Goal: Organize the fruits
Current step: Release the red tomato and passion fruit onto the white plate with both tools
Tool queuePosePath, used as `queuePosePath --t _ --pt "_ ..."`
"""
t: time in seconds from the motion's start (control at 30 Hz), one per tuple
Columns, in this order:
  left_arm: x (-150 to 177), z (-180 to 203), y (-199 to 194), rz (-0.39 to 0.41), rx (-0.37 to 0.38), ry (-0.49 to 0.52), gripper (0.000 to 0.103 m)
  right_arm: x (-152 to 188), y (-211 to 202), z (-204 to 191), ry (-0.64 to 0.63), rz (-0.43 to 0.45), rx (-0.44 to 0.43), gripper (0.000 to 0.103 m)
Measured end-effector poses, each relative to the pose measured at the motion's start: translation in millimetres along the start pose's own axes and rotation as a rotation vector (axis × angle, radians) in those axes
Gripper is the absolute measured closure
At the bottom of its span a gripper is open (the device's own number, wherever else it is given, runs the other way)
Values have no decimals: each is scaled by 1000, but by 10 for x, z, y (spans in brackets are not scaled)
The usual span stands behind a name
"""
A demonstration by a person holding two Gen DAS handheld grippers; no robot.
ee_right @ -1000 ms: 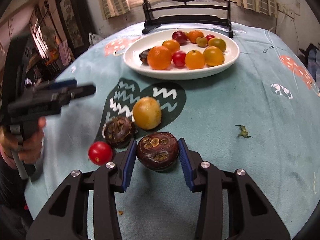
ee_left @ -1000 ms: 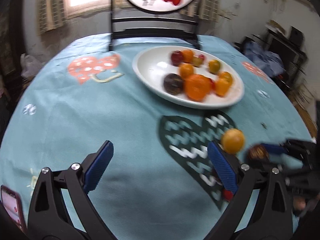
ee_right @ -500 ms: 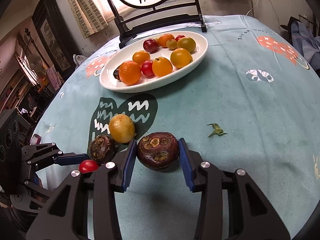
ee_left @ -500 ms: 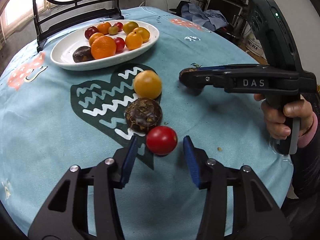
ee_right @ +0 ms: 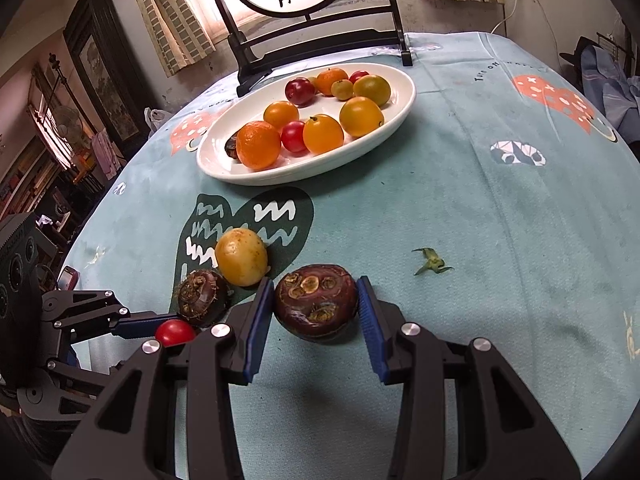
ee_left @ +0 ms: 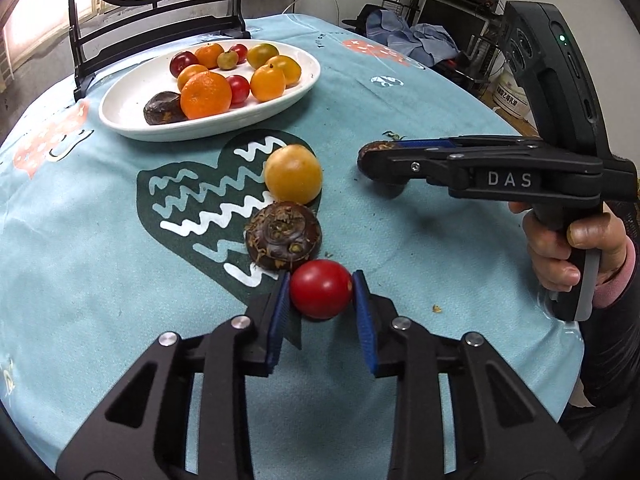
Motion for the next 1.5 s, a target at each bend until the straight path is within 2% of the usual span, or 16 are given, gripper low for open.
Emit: queuePosePath --t 0.17,0.27,0.33,0.43,0.57,0.67,0.93,1.2,1.27,1.33,1.4,1.5 --pt "-67 -14 -138 61 30 -15 71 -30 -34 -53 14 13 -59 61" --pt "-149 -88 -246 115 41 -46 71 -94 -75 -162 17 41 -126 60" --pt "-252 -201 -300 144 22 -79 71 -177 -88 -241 34 63 -172 60" --pt "-484 -493 -349 193 -22 -169 71 -401 -129 -322 72 145 -210 60" --pt "-771 -934 -293 214 -122 -261 71 -751 -109 -353 106 257 -188 60" --pt "-917 -1260 -177 206 -185 -323 71 -965 12 -351 103 293 -146 60" --pt "-1051 -1825 48 185 -277 -388 72 -1356 368 -267 110 301 -96 60" --pt "-1097 -2125 270 152 -308 -421 71 -1527 666 -274 105 278 -80 60" --pt "-1091 -2122 254 150 -315 -421 66 -1518 643 -289 109 276 -89 60" --pt "-1096 -2113 163 168 -345 -425 38 -1508 567 -316 112 283 -101 59" --pt "-1107 -2083 11 195 -381 -423 32 -1482 468 -358 103 289 -111 59" --pt "-1108 -1986 -212 231 -410 -418 17 -1360 350 -435 77 271 -123 59"
Point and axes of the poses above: each gripper's, at about its wrist camera, not at the fingertips, and y roughly the way its jaws point, z to its right, x to its underside, the point moved 9 cm from there along y, roughly the way its jaws point, and after that the axes turned 15 degrees about y, right-handed, at the moved point
